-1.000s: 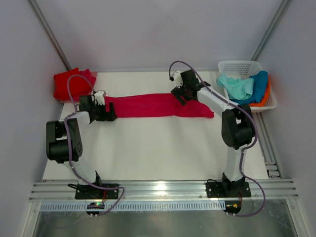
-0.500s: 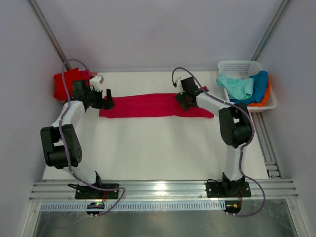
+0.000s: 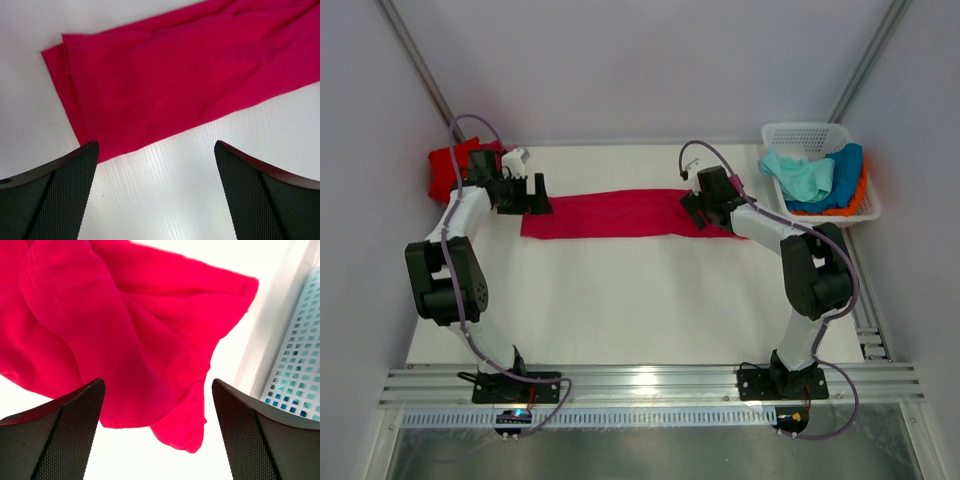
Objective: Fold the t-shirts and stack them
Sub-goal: Fold the tshirt
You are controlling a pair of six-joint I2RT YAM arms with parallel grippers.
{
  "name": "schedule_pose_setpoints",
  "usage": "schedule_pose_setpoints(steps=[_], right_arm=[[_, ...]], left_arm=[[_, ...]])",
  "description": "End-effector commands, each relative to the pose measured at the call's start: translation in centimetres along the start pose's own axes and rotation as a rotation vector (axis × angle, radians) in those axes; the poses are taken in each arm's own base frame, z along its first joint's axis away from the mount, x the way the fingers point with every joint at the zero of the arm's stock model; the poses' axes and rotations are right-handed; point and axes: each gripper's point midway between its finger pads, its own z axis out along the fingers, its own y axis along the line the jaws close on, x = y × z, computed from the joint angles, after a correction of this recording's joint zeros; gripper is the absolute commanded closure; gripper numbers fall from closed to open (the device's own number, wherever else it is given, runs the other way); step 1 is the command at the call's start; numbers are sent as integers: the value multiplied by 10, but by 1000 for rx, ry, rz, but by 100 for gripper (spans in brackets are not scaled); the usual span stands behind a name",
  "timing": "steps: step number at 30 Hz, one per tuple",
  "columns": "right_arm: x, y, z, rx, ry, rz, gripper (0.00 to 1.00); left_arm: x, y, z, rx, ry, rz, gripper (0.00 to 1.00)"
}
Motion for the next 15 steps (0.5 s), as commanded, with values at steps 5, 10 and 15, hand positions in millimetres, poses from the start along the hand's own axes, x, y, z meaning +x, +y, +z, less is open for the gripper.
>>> schedule_pose_setpoints(steps=[5, 10, 15], right_arm=[[-28, -19, -16, 47, -112, 22, 9], [-39, -22, -23, 42, -141, 36, 9], [-41, -26, -26, 53, -144, 39, 9]], left_arm=[[-9, -18, -17, 92, 121, -31, 1], [-94, -18, -80, -77, -49, 67, 1], [-153, -29, -159, -310, -333, 234, 1]])
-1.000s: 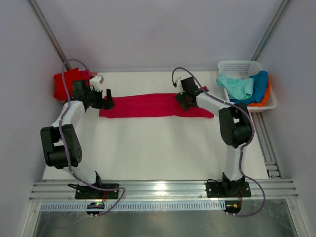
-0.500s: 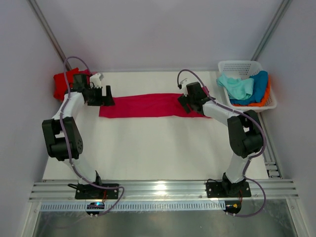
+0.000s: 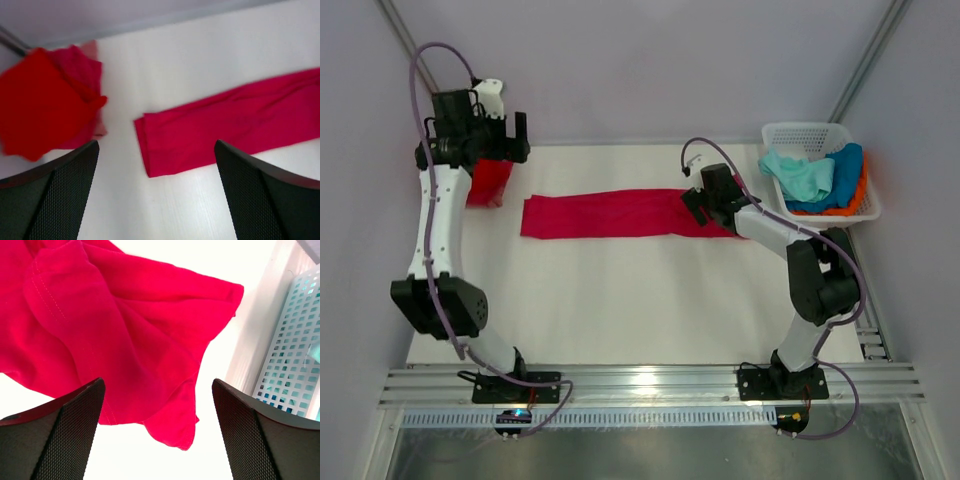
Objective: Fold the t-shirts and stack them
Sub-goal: Fold the tshirt
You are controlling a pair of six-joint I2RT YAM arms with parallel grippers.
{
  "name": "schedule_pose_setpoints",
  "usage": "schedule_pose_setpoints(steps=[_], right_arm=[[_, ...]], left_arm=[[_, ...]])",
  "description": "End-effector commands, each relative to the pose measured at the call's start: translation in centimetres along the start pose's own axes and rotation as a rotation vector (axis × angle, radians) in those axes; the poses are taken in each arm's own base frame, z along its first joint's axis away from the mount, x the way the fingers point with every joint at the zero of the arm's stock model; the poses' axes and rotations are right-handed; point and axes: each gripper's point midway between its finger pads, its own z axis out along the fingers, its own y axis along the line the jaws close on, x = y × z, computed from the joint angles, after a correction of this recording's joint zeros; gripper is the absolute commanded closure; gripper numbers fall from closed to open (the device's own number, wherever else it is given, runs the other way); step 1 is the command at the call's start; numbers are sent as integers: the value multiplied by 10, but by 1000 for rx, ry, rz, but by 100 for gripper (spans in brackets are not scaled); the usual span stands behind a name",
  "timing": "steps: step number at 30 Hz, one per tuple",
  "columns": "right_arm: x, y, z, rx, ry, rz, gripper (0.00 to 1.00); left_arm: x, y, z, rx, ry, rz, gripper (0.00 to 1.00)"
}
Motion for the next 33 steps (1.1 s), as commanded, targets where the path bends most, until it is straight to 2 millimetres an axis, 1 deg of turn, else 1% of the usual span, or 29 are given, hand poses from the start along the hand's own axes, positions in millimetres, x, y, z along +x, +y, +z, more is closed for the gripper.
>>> schedule_pose_setpoints(steps=[1, 2, 3, 4, 5, 6, 7, 8, 9, 10, 11, 12, 14, 15, 16, 18, 20, 21, 22, 23, 24, 25, 26, 27, 28, 29, 30, 31, 33], right_arm=[[-39, -21, -16, 51, -117, 40, 8], [-39, -22, -17, 54, -118, 45, 8], [-40, -23, -18, 55, -118, 49, 8], [-42, -23, -19, 52, -122, 64, 8], [-45, -23, -21, 45, -128, 70, 8], [-46, -22, -22, 37, -131, 76, 8], [-48, -21, -23, 29, -137, 79, 5], [-51, -20, -26, 25, -150, 93, 1], [-52, -19, -26, 12, -151, 96, 1], [-52, -17, -27, 0, -149, 94, 1], [-53, -16, -28, -7, -150, 93, 1], [-52, -13, -29, -25, -153, 90, 1], [-48, -10, -31, -42, -153, 76, 1], [-47, -9, -32, -47, -159, 65, 1], [-47, -5, -32, -74, -166, 54, 1], [-42, -2, -33, -87, -166, 32, 1], [-37, 3, -32, -111, -161, 7, 1], [-36, 4, -30, -114, -162, -12, 1], [-34, 5, -29, -118, -158, -19, 1], [-33, 6, -29, -118, -153, -21, 1], [-30, 7, -26, -121, -145, -25, 1], [-29, 7, -26, -119, -140, -30, 1], [-28, 8, -25, -120, -137, -34, 1], [-27, 8, -24, -120, -134, -36, 1], [-24, 7, -23, -114, -128, -38, 1], [-24, 7, -23, -114, -129, -39, 0], [-22, 7, -22, -116, -127, -39, 1], [-18, 6, -22, -116, -123, -39, 1], [-16, 3, -21, -114, -120, -37, 1]], left_arm=[[-60, 35, -76, -364, -281, 60, 1], [-75, 50, -113, -502, -418, 4, 1], [-43, 57, -84, -517, -404, -73, 1], [-43, 43, -72, -421, -410, -15, 8], [-29, 42, -62, -400, -334, 40, 18], [-17, 44, -49, -392, -264, 50, 21], [-8, 42, -44, -379, -238, 30, 20], [-11, 38, -41, -356, -271, 30, 16], [1, 33, -39, -337, -277, 32, 15], [3, 32, -39, -332, -296, 29, 20], [-1, 22, -38, -283, -334, 39, 22], [7, 20, -39, -279, -331, 31, 23], [13, 19, -37, -274, -323, -1, 34], [21, 17, -33, -261, -293, -10, 37], [29, 16, -27, -250, -262, -13, 44], [46, 13, -17, -223, -198, -10, 46], [63, 9, -6, -193, -151, -28, 45], [67, 7, -3, -184, -140, -37, 41], [73, 8, 1, -189, -126, -48, 39], [80, 9, 5, -192, -110, -74, 32], [86, 9, 8, -188, -85, -79, 15], [90, 9, 16, -179, -52, -84, 7], [95, 8, 20, -165, -22, -90, 1], [107, 1, 23, -128, 38, -100, 2], [107, 0, 27, -114, 50, -103, 8], [117, -1, 36, -102, 82, -114, 17], [120, -2, 38, -95, 89, -117, 26], [120, 0, 41, -97, 78, -116, 27], [126, 2, 47, -108, 85, -123, 26]])
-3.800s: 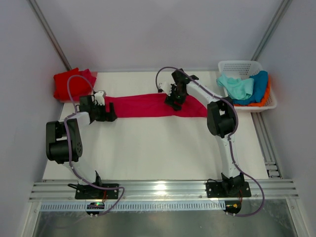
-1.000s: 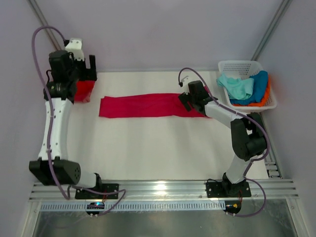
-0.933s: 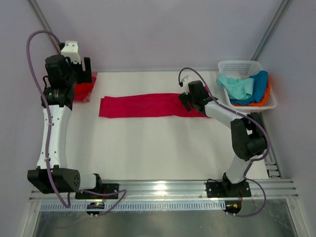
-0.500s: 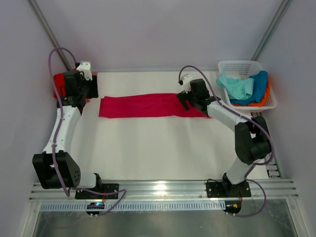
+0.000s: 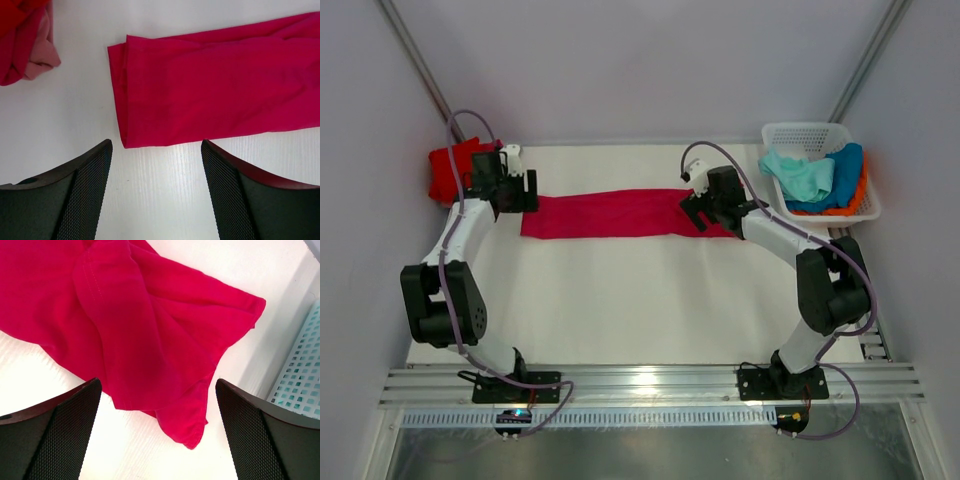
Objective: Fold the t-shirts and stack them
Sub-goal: Fold the tshirt
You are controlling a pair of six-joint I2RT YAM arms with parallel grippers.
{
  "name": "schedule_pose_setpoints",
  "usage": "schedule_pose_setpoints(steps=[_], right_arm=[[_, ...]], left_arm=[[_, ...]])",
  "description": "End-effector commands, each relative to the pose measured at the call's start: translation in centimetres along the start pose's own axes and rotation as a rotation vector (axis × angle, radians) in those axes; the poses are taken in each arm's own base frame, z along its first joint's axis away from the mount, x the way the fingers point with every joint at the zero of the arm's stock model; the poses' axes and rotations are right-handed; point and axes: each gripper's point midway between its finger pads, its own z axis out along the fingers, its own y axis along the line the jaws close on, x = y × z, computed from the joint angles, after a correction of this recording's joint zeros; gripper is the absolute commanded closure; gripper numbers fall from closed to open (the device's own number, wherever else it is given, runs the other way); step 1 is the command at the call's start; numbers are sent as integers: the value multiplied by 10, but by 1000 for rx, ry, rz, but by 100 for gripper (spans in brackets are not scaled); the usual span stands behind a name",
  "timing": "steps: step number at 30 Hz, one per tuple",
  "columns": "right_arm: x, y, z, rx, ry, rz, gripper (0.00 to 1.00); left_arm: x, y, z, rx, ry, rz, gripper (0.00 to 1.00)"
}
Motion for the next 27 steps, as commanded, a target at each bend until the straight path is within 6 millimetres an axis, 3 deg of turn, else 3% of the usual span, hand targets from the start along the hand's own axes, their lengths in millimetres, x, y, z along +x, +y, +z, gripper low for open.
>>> schedule_pose_setpoints(steps=[1, 12, 18, 27], right_arm=[[-7, -13, -4, 21, -40, 8, 1], [22, -16, 8, -67, 56, 42, 1], [37, -13, 16, -81, 109, 25, 2], [51, -15, 24, -69, 154, 16, 2]], left_arm=[[-9, -5, -1, 18, -36, -27, 26], [20, 8, 26, -16, 36, 31, 19], [48, 10, 55, -14, 103, 28, 17], [52, 20, 86, -40, 146, 37, 17]])
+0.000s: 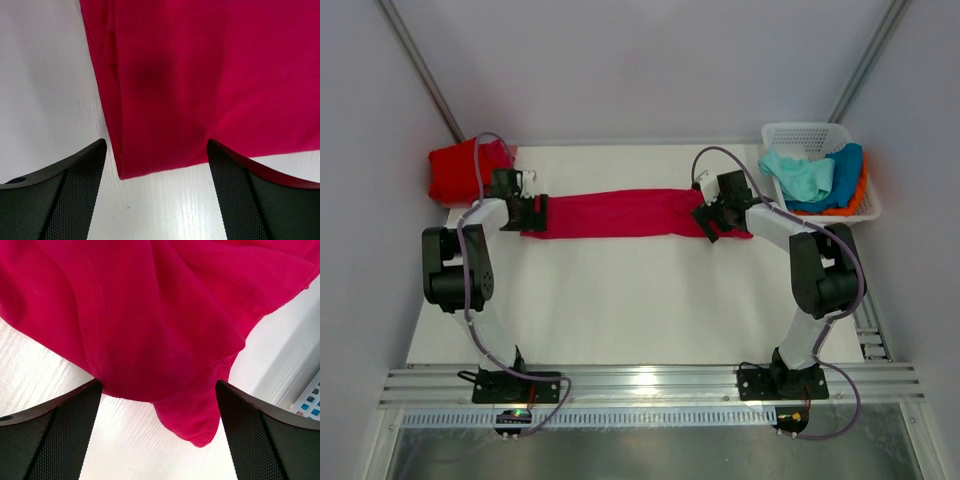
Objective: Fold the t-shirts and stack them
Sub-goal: Fold the tshirt
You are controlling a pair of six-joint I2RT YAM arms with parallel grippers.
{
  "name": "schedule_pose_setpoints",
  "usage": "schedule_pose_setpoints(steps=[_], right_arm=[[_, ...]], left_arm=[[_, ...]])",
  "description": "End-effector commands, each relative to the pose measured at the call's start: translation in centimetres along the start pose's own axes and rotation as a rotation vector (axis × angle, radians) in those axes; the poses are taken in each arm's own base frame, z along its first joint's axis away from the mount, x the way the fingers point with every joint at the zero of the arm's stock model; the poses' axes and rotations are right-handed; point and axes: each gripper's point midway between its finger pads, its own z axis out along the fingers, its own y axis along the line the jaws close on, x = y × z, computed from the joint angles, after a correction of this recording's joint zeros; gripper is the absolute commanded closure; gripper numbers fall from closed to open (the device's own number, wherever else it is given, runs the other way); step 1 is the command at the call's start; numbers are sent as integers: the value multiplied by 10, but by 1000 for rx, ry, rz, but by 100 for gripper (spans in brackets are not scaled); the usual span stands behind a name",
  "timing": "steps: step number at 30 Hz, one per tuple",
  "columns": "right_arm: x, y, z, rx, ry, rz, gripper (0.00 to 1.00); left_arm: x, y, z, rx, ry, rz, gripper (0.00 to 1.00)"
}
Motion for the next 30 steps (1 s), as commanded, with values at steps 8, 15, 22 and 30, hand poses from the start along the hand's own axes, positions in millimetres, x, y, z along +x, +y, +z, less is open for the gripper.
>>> schedule_pose_setpoints(steps=[8, 15, 22, 30], right_arm=[[-8, -27, 4, 91, 10, 5, 2], [-11, -52, 13, 201, 69, 3, 2], [-19, -78, 23, 303, 155, -16, 1], [-37, -96, 42, 337, 186, -81, 1]], left_arm=[[-32, 13, 25, -39, -37, 23, 19], [-26, 2, 11, 11, 45, 7, 85], [-16, -12, -20, 47, 152, 82, 100], [-6, -65, -71, 201, 232, 275, 100]])
